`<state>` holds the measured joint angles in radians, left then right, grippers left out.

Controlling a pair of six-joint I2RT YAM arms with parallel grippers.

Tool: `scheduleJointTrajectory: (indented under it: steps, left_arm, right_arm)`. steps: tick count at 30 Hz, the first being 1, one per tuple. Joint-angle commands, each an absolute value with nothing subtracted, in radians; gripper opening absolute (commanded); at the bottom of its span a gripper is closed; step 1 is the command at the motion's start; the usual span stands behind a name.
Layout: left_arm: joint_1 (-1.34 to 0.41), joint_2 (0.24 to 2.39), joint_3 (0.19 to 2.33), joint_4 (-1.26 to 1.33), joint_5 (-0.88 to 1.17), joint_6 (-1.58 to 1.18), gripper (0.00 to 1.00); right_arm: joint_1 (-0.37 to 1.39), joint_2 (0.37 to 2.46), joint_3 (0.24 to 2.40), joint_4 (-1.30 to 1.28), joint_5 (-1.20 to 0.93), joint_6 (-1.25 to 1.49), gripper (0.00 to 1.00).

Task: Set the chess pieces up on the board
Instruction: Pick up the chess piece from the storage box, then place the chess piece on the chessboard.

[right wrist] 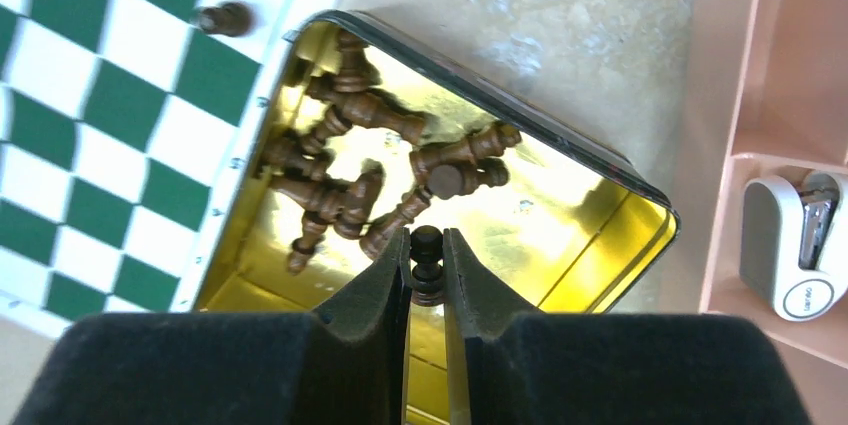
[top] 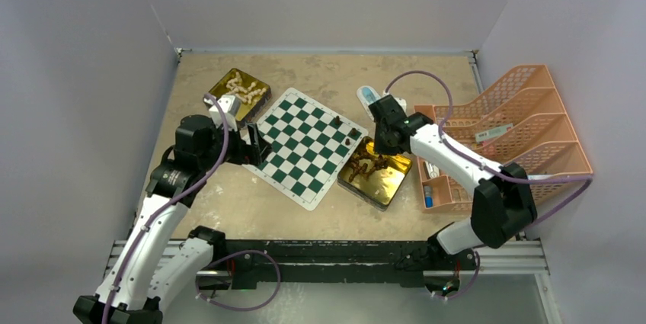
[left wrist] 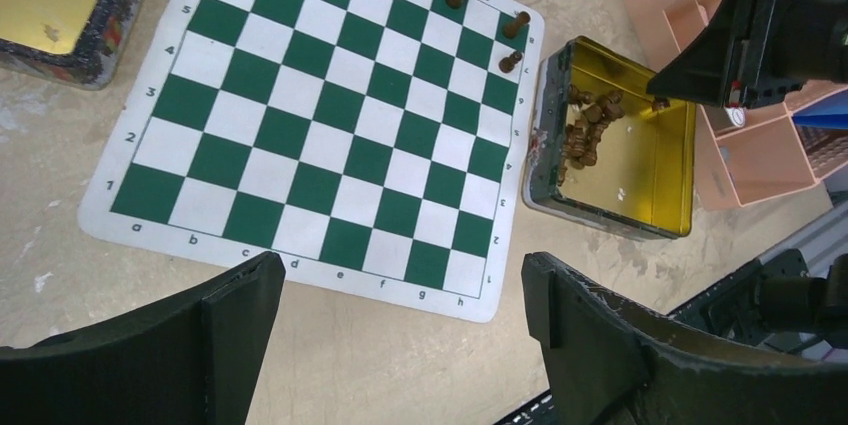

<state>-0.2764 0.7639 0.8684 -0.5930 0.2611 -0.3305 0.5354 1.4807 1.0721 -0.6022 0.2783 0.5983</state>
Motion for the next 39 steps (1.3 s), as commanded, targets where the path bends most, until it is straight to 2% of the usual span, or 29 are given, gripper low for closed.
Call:
scheduleJointTrajectory:
  steps: [1, 8, 12, 18, 26, 39]
  left_arm:
    - [-0.281, 0.778, 0.896, -0.555, 0.349, -0.381, 0.88]
    - [-0.281, 0.789, 0.895, -0.416, 0.576, -0.537, 0.78]
    - [-0.281, 0.824, 0.887, -0.312, 0.657, -0.621, 0.73]
    - [-0.281, 0.876, 0.85, -0.08, 0.808, -0.793, 0.65]
    - [-0.281, 0.924, 0.819, -0.016, 0.805, -0.854, 0.6]
    - [-0.281, 1.009, 0.749, 0.236, 0.9, -1.022, 0.49]
  right_arm:
    - [0.535, 1.411, 1.135, -0.559, 0.182, 0.595, 0.14]
    - [0.559, 1.327, 1.095, -0.234, -0.172, 0.699, 0.14]
    - [0.603, 1.309, 1.068, -0.024, -0.29, 0.814, 0.14]
    - [0.66, 1.338, 1.056, 0.202, -0.359, 0.938, 0.14]
    - [0.705, 1.367, 1.044, 0.347, -0.389, 1.002, 0.14]
    - [0.708, 1.353, 0.991, 0.508, -0.425, 1.098, 0.14]
